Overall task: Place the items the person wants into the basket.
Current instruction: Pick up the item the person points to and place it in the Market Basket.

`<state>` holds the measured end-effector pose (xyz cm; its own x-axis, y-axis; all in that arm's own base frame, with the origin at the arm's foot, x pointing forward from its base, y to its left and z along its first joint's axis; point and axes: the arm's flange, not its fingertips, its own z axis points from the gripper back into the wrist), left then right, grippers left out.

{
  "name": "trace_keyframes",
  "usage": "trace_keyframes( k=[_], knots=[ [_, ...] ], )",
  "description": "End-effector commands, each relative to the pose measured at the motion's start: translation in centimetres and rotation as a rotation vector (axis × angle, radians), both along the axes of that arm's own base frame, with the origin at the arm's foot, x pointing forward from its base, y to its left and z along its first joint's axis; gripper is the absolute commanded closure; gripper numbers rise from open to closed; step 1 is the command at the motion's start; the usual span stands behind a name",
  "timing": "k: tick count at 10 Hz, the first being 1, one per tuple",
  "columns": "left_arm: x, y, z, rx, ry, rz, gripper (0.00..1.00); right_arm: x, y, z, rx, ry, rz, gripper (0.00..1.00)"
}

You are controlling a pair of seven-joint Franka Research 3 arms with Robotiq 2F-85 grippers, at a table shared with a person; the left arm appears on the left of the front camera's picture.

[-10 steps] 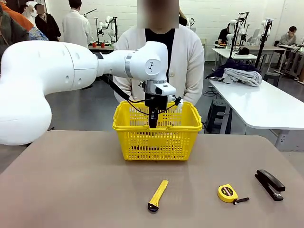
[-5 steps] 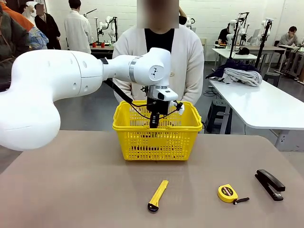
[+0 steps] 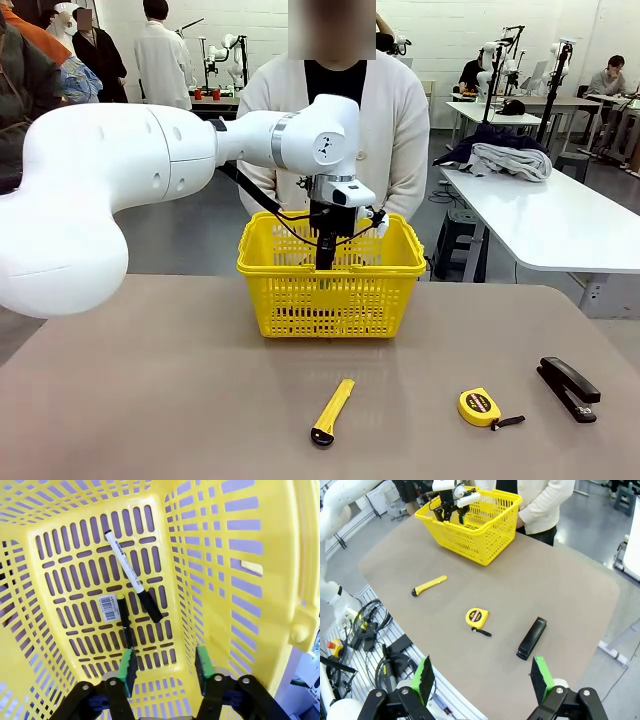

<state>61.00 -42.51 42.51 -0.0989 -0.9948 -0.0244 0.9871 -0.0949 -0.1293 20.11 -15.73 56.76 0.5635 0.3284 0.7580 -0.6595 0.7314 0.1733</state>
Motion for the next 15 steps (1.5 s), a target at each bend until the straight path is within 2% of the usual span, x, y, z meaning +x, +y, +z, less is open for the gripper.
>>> trace_keyframes(
  k=[1, 6, 8, 9, 10, 12, 13, 15],
  knots=[
    [1.2, -0.8, 0.8, 0.008, 0.005, -0.01, 0.0, 0.3, 0.1, -0.1, 0.017, -0.019, 0.013, 0.0],
    [1.2, -0.7, 1.1, 0.004, 0.003, -0.005, 0.0, 0.3, 0.1, -0.1, 0.017, -0.019, 0.013, 0.0],
    [0.4, 0.1, 2.4, 0.004, 0.031, 0.01, 0.0, 0.3, 0.1, -0.1, 0.017, -0.019, 0.013, 0.0],
    [-1.3, 1.9, 4.6, 0.0, 0.028, -0.008, 0.0, 0.3, 0.1, -0.1, 0.017, -0.019, 0.013, 0.0],
    [-5.0, 5.0, 7.4, -0.032, -0.002, -0.006, 0.0, 0.3, 0.1, -0.1, 0.017, -0.019, 0.013, 0.0],
    [-11.5, 11.0, 11.7, -0.096, -0.103, 0.035, 0.0, 0.3, 0.1, -0.1, 0.017, -0.019, 0.013, 0.0],
    [-14.1, 13.9, 13.2, -0.118, -0.14, 0.064, 0.0, 0.3, 0.1, -0.1, 0.017, -0.019, 0.013, 0.0],
    [-18.9, 19.6, 14.1, -0.169, -0.181, 0.148, 0.0, 0.3, 0.1, -0.1, 0.017, -0.019, 0.013, 0.0]
  ],
)
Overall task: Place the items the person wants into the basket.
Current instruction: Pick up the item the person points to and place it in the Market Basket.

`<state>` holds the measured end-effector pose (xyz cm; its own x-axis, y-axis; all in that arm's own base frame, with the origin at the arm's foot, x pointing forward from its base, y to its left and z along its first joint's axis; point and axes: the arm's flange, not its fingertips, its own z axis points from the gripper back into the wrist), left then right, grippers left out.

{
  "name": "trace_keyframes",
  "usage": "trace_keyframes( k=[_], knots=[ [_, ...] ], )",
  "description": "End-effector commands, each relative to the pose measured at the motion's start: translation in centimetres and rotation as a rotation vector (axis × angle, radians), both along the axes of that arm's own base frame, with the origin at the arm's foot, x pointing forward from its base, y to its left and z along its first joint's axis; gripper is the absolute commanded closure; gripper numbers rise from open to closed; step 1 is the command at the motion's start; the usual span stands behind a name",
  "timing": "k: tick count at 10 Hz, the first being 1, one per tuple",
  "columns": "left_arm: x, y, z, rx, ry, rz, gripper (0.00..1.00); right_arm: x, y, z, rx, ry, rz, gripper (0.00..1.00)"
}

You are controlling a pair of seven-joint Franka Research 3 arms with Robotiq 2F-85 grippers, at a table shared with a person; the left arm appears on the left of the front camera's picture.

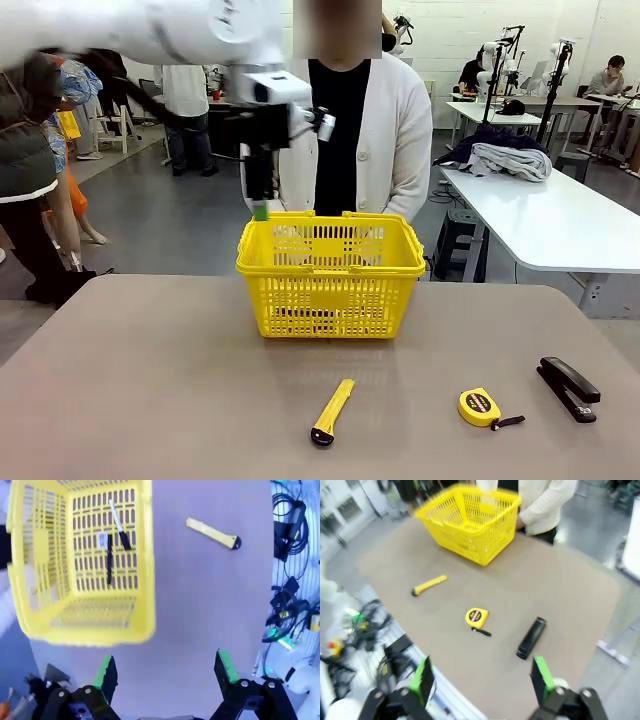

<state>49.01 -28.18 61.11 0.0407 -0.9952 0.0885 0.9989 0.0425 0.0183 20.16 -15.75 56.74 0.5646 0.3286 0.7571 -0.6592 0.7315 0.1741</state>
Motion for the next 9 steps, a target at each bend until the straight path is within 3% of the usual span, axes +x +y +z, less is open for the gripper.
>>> trace_keyframes(
  k=[1, 5, 9],
  knots=[
    [-8.3, 7.3, -4.8, -0.078, -0.059, 0.041, 0.0, 0.2, 0.1, 0.0, 0.018, -0.02, 0.013, 0.0],
    [-11.9, 15.6, -6.1, -0.18, -0.058, 0.195, 0.0, 0.2, 0.1, 0.0, 0.018, -0.02, 0.013, 0.0],
    [-11.4, 18.6, -7.5, -0.214, -0.008, 0.285, 0.0, 0.2, 0.1, 0.0, 0.018, -0.02, 0.013, 0.0]
  ],
)
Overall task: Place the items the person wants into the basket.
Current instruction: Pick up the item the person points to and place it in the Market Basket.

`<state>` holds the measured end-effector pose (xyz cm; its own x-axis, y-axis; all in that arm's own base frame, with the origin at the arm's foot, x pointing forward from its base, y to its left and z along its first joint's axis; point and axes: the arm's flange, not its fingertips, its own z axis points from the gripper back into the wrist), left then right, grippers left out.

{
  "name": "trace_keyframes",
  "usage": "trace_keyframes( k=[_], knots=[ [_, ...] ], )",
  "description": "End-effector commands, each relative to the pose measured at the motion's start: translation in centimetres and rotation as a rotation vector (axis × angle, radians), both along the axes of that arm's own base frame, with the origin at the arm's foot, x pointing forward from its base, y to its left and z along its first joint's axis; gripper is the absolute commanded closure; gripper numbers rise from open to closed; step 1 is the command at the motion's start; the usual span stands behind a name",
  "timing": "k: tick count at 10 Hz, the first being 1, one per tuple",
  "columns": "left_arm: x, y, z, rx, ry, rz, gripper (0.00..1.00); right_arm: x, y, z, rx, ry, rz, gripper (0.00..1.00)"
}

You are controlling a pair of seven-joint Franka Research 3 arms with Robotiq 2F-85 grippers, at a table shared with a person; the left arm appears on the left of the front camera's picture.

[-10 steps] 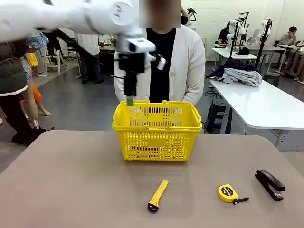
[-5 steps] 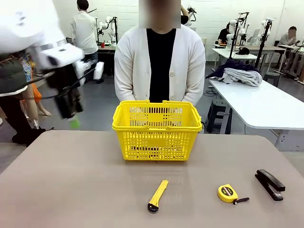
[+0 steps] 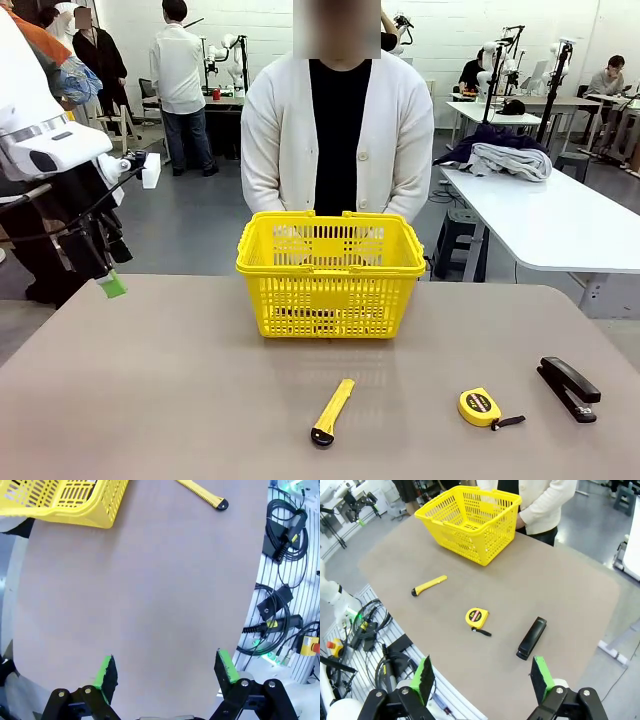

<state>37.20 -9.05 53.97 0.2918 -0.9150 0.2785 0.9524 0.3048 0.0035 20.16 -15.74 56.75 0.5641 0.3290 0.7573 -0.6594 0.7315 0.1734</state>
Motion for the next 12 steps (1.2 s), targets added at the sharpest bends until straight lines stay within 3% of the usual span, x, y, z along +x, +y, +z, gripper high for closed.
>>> trace_keyframes(
  k=[1, 12],
  knots=[
    [-0.25, -0.45, 0.23, 0.006, -0.008, -0.011, 0.0, 0.22, 0.13, -0.05, 0.018, -0.019, 0.013, 0.0],
    [-0.25, -0.45, 0.23, 0.006, -0.008, -0.011, 0.0, 0.22, 0.13, -0.05, 0.018, -0.019, 0.013, 0.0]
  ],
)
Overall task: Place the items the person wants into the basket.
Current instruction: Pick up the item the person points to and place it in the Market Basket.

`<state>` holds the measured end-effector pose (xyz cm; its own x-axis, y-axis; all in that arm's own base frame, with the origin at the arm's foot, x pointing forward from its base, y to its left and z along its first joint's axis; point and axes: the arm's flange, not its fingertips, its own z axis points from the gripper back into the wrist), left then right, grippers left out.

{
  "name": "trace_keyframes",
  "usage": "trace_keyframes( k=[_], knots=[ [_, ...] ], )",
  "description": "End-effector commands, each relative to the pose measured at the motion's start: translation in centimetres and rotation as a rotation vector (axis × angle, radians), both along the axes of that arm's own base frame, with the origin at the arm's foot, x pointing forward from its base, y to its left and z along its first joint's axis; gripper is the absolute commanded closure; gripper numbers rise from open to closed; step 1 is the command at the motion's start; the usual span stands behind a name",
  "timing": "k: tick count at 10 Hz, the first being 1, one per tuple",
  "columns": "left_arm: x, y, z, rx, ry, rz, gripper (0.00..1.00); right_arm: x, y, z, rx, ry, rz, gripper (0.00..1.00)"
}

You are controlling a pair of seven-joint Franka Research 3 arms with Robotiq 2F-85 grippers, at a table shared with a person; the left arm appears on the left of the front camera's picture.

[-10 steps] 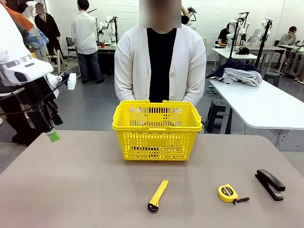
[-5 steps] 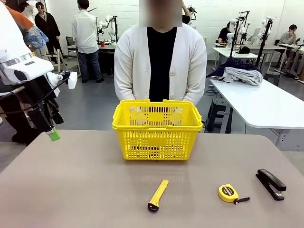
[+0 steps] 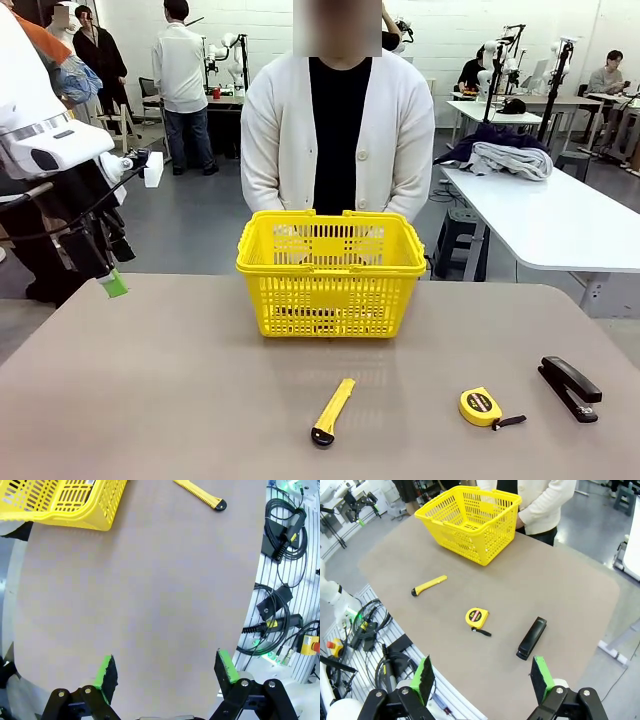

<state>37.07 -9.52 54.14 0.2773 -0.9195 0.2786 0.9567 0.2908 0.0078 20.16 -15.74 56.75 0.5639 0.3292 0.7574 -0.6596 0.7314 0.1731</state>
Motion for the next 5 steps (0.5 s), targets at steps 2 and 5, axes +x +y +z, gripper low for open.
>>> trace_keyframes(
  k=[2, 5],
  knots=[
    [-0.1, 0.0, 0.1, 0.005, -0.004, 0.003, 0.0, 0.2, 0.1, 0.0, 0.018, -0.019, 0.013, 0.0],
    [-3.6, 7.5, 4.7, -0.23, -0.096, 0.015, 0.0, 0.2, 0.1, 0.0, 0.018, -0.019, 0.013, 0.0]
  ],
)
